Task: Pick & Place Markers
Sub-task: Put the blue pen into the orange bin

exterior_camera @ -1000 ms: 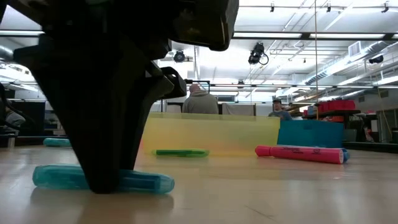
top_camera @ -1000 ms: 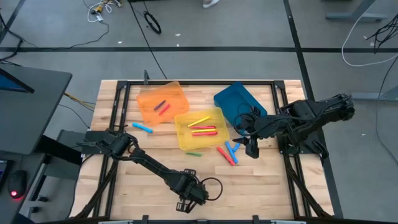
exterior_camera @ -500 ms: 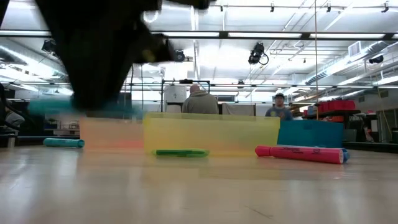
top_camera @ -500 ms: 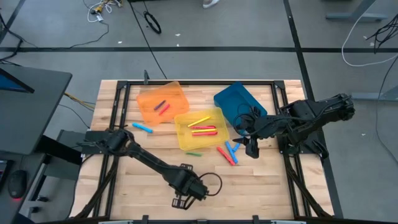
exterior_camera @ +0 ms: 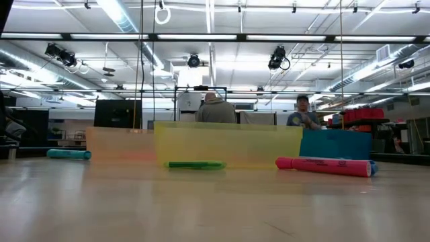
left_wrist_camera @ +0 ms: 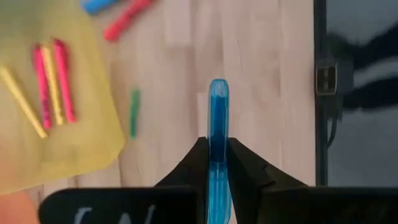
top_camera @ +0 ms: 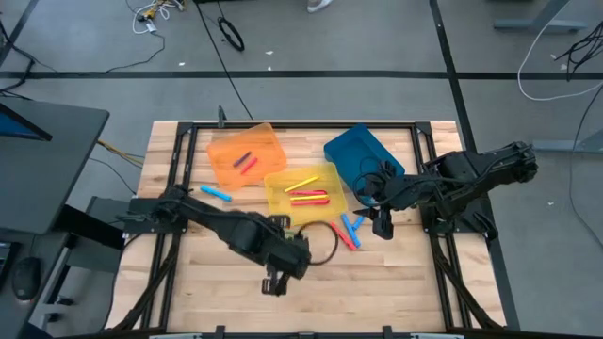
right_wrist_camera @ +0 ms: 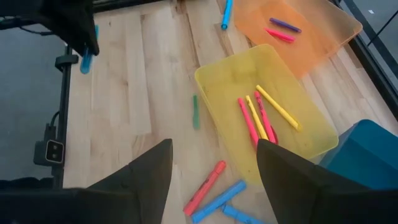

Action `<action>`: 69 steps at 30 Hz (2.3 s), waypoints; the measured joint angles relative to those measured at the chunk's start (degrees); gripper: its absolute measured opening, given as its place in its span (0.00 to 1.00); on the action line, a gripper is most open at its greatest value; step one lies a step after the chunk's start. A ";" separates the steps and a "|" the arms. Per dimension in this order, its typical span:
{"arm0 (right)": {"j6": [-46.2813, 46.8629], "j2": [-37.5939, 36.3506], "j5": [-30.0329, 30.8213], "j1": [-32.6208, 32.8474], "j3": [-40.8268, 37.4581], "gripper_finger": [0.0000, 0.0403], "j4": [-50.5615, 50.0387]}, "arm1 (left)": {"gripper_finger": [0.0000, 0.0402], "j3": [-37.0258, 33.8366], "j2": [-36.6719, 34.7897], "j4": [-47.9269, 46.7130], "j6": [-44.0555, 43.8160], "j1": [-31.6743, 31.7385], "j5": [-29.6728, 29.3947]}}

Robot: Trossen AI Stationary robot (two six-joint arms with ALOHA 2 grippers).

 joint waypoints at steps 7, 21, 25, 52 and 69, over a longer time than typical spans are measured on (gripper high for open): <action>0.42 0.00 0.42 0.00 0.00 0.58 1.29 | 0.09 -2.06 -1.85 -3.73 -6.99 2.81 -2.53; 2.61 -0.02 1.47 -0.08 0.00 0.58 3.61 | 0.09 -3.75 -1.91 -3.39 -19.92 27.30 -13.44; 3.50 -0.02 1.49 -0.07 0.00 0.58 5.33 | 0.09 -3.75 -1.91 -3.41 -14.72 36.09 -12.92; 12.70 0.00 4.96 -0.09 0.00 0.58 8.24 | 0.10 -10.04 -7.77 -3.23 5.56 53.92 -9.80; 12.46 0.02 7.94 -1.93 0.00 0.58 9.60 | 0.10 -54.91 -27.76 19.83 7.00 58.87 -7.94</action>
